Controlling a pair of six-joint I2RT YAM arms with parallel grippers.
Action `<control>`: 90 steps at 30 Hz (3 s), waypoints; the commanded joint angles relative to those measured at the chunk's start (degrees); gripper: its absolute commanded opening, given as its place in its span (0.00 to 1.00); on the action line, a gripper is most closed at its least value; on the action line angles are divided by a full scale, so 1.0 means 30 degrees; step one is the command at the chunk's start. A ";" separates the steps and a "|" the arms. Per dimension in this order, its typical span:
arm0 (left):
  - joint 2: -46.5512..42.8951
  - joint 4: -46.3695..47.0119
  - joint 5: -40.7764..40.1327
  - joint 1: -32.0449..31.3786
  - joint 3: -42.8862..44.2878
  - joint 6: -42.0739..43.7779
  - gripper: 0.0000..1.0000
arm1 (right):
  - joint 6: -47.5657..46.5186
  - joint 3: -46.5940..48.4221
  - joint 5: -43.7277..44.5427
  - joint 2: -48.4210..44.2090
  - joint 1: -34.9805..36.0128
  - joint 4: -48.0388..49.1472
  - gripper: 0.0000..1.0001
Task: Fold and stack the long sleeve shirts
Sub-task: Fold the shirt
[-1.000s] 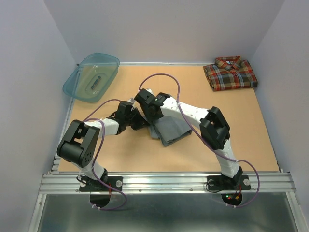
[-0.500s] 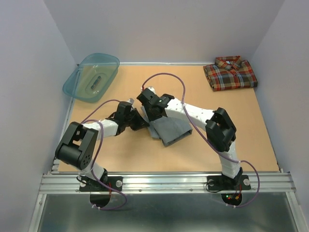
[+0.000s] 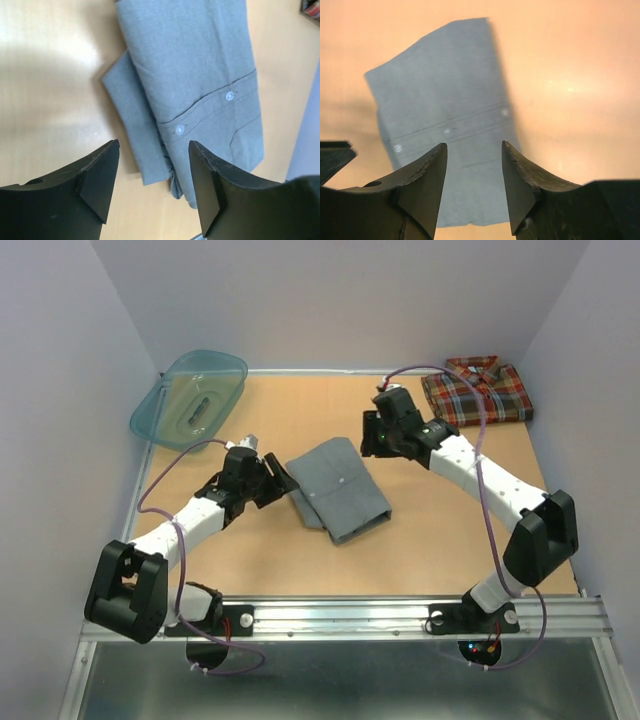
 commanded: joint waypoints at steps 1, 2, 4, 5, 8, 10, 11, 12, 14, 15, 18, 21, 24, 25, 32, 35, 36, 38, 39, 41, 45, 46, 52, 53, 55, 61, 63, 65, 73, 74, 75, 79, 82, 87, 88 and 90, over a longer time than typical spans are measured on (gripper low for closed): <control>-0.1024 -0.1544 -0.0789 -0.0013 0.0640 0.0563 0.67 | 0.0421 -0.2067 -0.2581 -0.1428 -0.0796 0.1911 0.53; -0.1171 -0.1516 -0.0614 -0.0042 0.0815 0.0563 0.66 | 0.0567 -0.2884 -0.2878 -0.1721 -0.0944 0.2262 0.52; -0.1290 -0.1369 -0.0554 -0.0305 0.1166 0.0680 0.65 | 0.0918 -0.3883 -0.4194 -0.2509 -0.1324 0.3633 0.52; -0.1203 -0.1253 -0.0496 -0.0828 0.1690 0.0796 0.63 | 0.1384 -0.4323 -0.5388 -0.2717 -0.1877 0.4193 0.52; -0.0238 -0.0437 0.0642 -0.2291 0.2745 0.0710 0.59 | 0.2176 -0.6169 -0.7849 -0.3390 -0.2933 0.6332 0.50; 0.0757 0.0035 0.0998 -0.3203 0.3362 0.0680 0.56 | 0.2558 -0.7108 -0.8998 -0.3539 -0.3375 0.7822 0.50; 0.1138 0.0414 0.1521 -0.4019 0.3974 0.0912 0.53 | 0.2937 -0.7314 -1.0106 -0.3540 -0.3725 0.8179 0.49; 0.1548 0.0534 0.1846 -0.4259 0.4270 0.1089 0.52 | 0.3086 -0.7432 -1.0581 -0.3482 -0.3844 0.8531 0.49; 0.3301 0.0623 0.3042 -0.4728 0.4914 0.1616 0.47 | 0.3408 -0.7696 -1.1608 -0.3161 -0.3962 0.9352 0.49; 0.3629 0.0681 0.3427 -0.4788 0.4976 0.2024 0.42 | 0.3671 -0.8016 -1.2220 -0.3014 -0.3992 1.0051 0.48; 0.4479 0.0770 0.4570 -0.4964 0.4772 0.2845 0.35 | 0.4053 -0.8632 -1.3014 -0.2399 -0.3992 1.0992 0.48; 0.5416 0.0741 0.5889 -0.5052 0.4362 0.3901 0.31 | 0.4522 -0.9627 -1.3836 -0.1929 -0.4021 1.2282 0.47; 0.7082 0.0478 0.6825 -0.5082 0.4011 0.4488 0.25 | 0.4786 -1.1178 -1.4072 -0.1256 -0.4021 1.3425 0.47; 0.7379 0.0187 0.7235 -0.5082 0.3894 0.4779 0.21 | 0.4816 -1.1966 -1.4188 -0.0936 -0.4021 1.3978 0.47; 0.8671 -0.0812 0.6419 -0.4295 0.2579 0.4783 0.00 | 0.4553 -1.5602 -1.4891 0.0675 -0.4138 1.6382 0.46; 0.8759 -0.1455 0.6331 -0.3532 0.1932 0.4810 0.00 | 0.4932 -1.7215 -1.5243 0.1349 -0.4401 1.8141 0.46; 0.8730 -0.1515 0.6331 -0.3094 0.1872 0.4898 0.00 | 0.4933 -1.7479 -1.5360 0.1469 -0.4460 1.8347 0.46; 0.8613 -0.1865 0.6273 -0.2827 0.1929 0.5308 0.00 | 0.4701 -1.7628 -1.5857 0.1267 -0.4519 1.8467 0.46; 0.8409 -0.1983 0.6273 -0.2797 0.2017 0.5454 0.00 | 0.4670 -1.7570 -1.6033 0.0975 -0.4519 1.8466 0.46; 0.8116 -0.2217 0.6505 -0.2797 0.2309 0.5951 0.00 | 0.4787 -1.7192 -1.6414 -0.0162 -0.4519 1.8263 0.46; 0.6772 -0.2480 0.7266 -0.2884 0.2748 0.6744 0.03 | 0.4611 -1.5700 -1.6532 -0.2068 -0.4519 1.6886 0.47; 0.6535 -0.2598 0.7385 -0.2942 0.2866 0.6890 0.04 | 0.4698 -1.5434 -1.6620 -0.2336 -0.4519 1.6710 0.47; 0.4719 -0.3215 0.8234 -0.3850 0.3832 0.7623 0.17 | 0.4963 -1.4055 -1.7266 -0.3129 -0.4519 1.6503 0.49; 0.4629 -0.3215 0.8352 -0.4025 0.3921 0.7711 0.19 | 0.4905 -1.4112 -1.7236 -0.3072 -0.4519 1.6474 0.48; 0.4715 -0.3186 0.8470 -0.4611 0.4272 0.8091 0.20 | 0.4699 -1.4579 -1.7061 -0.2955 -0.4519 1.6503 0.48; 0.6794 -0.3244 0.8997 -0.5258 0.3894 0.8239 0.18 | 0.3938 -1.6424 -1.6065 -0.1726 -0.4811 1.7087 0.48; 0.7349 -0.3244 0.8940 -0.5287 0.3340 0.8356 0.15 | 0.3821 -1.7303 -1.6093 -0.0967 -0.5075 1.7556 0.48; 0.7644 -0.3244 0.8502 -0.5258 0.2812 0.8414 0.12 | 0.3994 -1.8005 -1.5919 -0.0349 -0.5367 1.8227 0.47; 0.7882 -0.3419 0.8148 -0.5287 0.2164 0.8356 0.08 | 0.4435 -1.8567 -1.6210 -0.0022 -0.5867 1.9463 0.46; 0.7648 -0.3681 0.8177 -0.5258 0.2164 0.8385 0.08 | 0.4812 -1.8479 -1.6385 -0.0546 -0.5867 1.9433 0.46; 0.7472 -0.3770 0.8206 -0.5258 0.2193 0.8415 0.08 | 0.4990 -1.8333 -1.6619 -0.0813 -0.5867 1.9346 0.46; 0.5661 -0.4386 0.8323 -0.5171 0.3011 0.8445 0.11 | 0.5958 -1.6756 -1.7294 -0.2541 -0.5867 1.9025 0.47; 0.4428 -0.4153 0.8119 -0.4675 0.4153 0.7949 0.14 | 0.6076 -1.4593 -1.7353 -0.3362 -0.5867 1.8148 0.50; 0.3808 -0.1205 0.6629 -0.3355 0.5444 0.6049 0.18 | 0.7125 -1.1777 -1.7412 -0.2693 -0.5867 1.8756 0.62; 0.3982 -0.0497 0.6421 -0.3179 0.5474 0.5520 0.18 | 0.7479 -1.1479 -1.7412 -0.2371 -0.5867 1.9716 0.64; 0.4275 0.1905 0.6127 -0.2681 0.5124 0.3997 0.18 | 0.8475 -1.0951 -1.7412 -0.1201 -0.5750 2.0834 0.66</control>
